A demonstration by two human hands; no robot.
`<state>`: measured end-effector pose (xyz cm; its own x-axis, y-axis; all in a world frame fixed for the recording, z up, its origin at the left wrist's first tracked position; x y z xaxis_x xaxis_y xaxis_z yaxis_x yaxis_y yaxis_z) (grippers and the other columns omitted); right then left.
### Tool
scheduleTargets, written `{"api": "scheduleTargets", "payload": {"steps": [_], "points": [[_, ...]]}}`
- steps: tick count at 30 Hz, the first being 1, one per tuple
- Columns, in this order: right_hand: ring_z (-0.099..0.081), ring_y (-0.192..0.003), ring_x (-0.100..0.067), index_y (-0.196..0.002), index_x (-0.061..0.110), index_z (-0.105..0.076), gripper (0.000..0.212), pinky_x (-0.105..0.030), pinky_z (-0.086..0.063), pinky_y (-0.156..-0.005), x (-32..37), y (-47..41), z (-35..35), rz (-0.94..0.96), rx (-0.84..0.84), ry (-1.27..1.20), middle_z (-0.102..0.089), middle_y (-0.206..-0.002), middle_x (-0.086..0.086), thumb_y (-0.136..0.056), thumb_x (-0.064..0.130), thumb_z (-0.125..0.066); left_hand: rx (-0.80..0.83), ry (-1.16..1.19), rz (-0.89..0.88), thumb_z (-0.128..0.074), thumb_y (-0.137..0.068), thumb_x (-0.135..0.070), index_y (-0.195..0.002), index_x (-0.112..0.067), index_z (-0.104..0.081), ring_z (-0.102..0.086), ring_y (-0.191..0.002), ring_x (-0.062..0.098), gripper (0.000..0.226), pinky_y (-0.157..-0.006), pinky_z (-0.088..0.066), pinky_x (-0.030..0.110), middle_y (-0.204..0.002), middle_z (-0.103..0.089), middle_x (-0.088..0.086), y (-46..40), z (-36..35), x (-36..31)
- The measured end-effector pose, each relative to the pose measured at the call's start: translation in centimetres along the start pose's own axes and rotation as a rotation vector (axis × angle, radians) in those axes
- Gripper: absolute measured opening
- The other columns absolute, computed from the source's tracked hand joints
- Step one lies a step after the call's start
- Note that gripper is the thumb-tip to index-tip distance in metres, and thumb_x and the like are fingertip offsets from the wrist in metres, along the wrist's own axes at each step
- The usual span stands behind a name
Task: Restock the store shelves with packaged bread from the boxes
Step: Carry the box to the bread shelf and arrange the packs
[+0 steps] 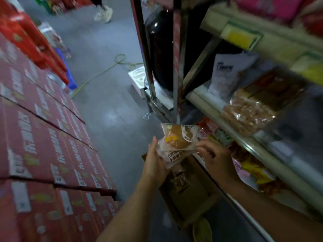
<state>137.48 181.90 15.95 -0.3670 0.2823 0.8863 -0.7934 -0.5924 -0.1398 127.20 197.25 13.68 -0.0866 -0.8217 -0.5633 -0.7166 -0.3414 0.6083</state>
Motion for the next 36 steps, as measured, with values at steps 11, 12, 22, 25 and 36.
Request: {"api": "scheduleTargets", "payload": {"steps": [11, 12, 22, 25, 36], "points": [[-0.062, -0.096, -0.007, -0.086, 0.026, -0.067, 0.03, -0.018, -0.049, -0.084, 14.8, -0.2, 11.8, 0.154, -0.097, -0.025, -0.066, -0.097, 0.013, -0.093, 0.0, -0.056, 0.12, 0.043, 0.039, -0.041, -0.102, -0.031, -0.135, -0.009, -0.053, -0.068, -0.1, 0.039, 0.041, -0.071, -0.058, 0.052, -0.12, -0.067, 0.022, 8.8, -9.6, -7.9], [-0.064, -0.095, -0.01, -0.085, 0.031, -0.065, 0.032, -0.023, -0.051, -0.085, 15.8, -0.1, 12.8, 0.142, -0.105, -0.04, -0.066, -0.096, 0.013, -0.094, 0.002, -0.056, 0.144, 0.043, 0.034, -0.04, -0.103, -0.032, -0.132, -0.01, -0.055, -0.067, -0.102, 0.039, 0.039, -0.074, -0.056, 0.055, -0.116, -0.069, 0.022, 9.9, -10.5, -8.5], [-0.063, -0.075, 0.005, -0.1, 0.012, -0.066, 0.019, -0.013, -0.05, -0.062, 27.3, 1.3, 19.4, 0.09, -0.211, -0.154, -0.066, -0.096, 0.002, -0.095, -0.002, -0.054, 0.467, -0.293, -0.025, -0.066, -0.081, -0.036, -0.116, -0.005, -0.07, -0.068, -0.1, 0.035, 0.046, -0.091, -0.054, 0.051, -0.122, -0.065, 0.023, 21.1, -19.5, -11.6], [-0.061, -0.068, 0.0, -0.117, 0.019, -0.06, 0.024, -0.011, -0.047, -0.052, 28.7, 2.1, 21.0, -0.033, -0.304, -0.2, -0.063, -0.099, 0.004, -0.095, 0.008, -0.059, 0.5, -0.278, -0.059, -0.069, -0.081, -0.027, -0.132, -0.001, -0.056, -0.065, -0.102, 0.037, 0.059, -0.085, -0.056, 0.051, -0.132, -0.058, 0.027, 22.3, -22.0, -10.8], [-0.07, -0.076, -0.021, -0.113, 0.029, -0.065, 0.043, -0.032, -0.055, -0.064, 31.8, 7.8, 28.9, -0.343, -0.178, -0.447, -0.073, -0.099, -0.005, -0.075, 0.021, -0.083, 0.412, -0.167, -0.445, -0.092, -0.058, -0.027, -0.136, 0.004, -0.044, -0.067, -0.107, 0.04, 0.096, -0.085, -0.057, 0.05, -0.118, -0.067, 0.025, 25.9, -30.7, -5.7]]}}
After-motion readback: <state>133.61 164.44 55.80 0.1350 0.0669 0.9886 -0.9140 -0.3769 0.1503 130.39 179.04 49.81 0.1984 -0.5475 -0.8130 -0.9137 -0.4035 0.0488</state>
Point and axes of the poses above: each hand's wrist, its own y-axis away from the middle knuckle, its own z-axis out of the back of the hand, x = y × z, the point moved 1 cm from there along -y, towards the middle knuckle
